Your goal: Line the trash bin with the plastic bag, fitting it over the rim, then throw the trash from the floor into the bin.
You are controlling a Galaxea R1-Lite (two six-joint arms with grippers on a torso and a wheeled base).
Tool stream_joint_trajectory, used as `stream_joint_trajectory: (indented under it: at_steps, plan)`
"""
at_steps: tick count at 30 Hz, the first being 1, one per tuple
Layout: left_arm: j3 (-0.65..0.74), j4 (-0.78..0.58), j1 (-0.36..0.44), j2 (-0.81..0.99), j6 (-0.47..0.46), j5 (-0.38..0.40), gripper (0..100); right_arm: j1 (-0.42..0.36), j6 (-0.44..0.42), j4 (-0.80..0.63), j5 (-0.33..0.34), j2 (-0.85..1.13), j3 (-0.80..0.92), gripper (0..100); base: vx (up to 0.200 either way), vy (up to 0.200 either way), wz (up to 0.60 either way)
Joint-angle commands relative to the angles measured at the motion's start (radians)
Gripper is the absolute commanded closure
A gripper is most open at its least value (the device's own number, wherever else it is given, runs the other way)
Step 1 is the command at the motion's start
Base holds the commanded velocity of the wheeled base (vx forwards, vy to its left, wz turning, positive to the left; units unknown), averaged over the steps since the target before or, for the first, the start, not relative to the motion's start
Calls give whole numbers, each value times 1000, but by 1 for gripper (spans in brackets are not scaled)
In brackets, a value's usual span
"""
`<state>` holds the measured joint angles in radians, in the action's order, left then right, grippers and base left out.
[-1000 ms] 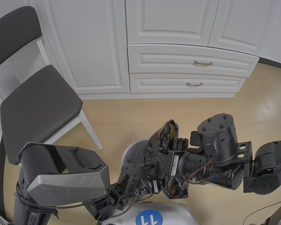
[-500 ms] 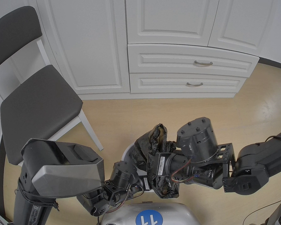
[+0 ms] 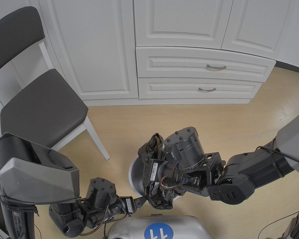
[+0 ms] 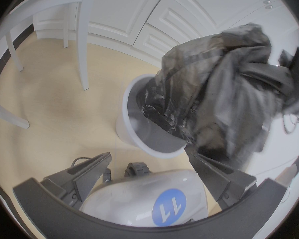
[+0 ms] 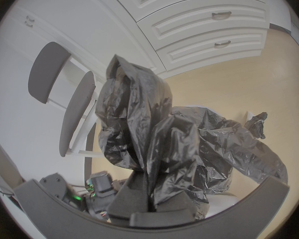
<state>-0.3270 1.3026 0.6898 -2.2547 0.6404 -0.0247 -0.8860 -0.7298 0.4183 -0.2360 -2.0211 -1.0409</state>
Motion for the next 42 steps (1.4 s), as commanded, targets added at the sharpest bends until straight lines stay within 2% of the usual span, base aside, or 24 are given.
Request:
stream_joint_trajectory:
  at_steps: [1, 5, 8, 15, 19, 25, 28, 30, 33, 36, 42]
  plan:
    - [302, 207, 40, 144, -38, 3, 0, 2, -72, 91, 1, -108, -48, 100, 0, 0, 0]
    - [327, 225, 102, 181, -70, -20, 0, -4, -102, 148, 0, -140, -59, 100, 0, 0, 0]
    - [325, 227, 129, 199, -96, -9, 0, -13, -120, 152, -2, -143, -74, 100, 0, 0, 0]
    - [266, 227, 220, 150, -148, 101, 0, -8, -135, 155, 1, -188, -133, 100, 0, 0, 0]
    - [164, 225, 234, 72, -182, 111, 0, -1, -135, 177, 1, -203, -133, 100, 0, 0, 0]
    - [20, 221, 228, -45, -173, 86, 0, 5, -128, 221, 6, -192, -120, 100, 0, 0, 0]
    - [-73, 222, 221, -135, -153, 22, 0, 13, -128, 223, 6, -186, -128, 100, 0, 0, 0]
    - [-107, 221, 217, -160, -137, 11, 0, 16, -129, 224, 6, -186, -131, 100, 0, 0, 0]
    - [-173, 219, 191, -206, -130, 8, 0, 24, -132, 234, 4, -188, -133, 100, 0, 0, 0]
    - [-300, 215, 134, -267, -131, 2, 0, 36, -128, 300, 3, -185, -114, 100, 0, 0, 0]
    - [-449, 123, 54, -298, -130, 0, 0, 73, -120, 382, 4, -173, -51, 100, 0, 0, 0]
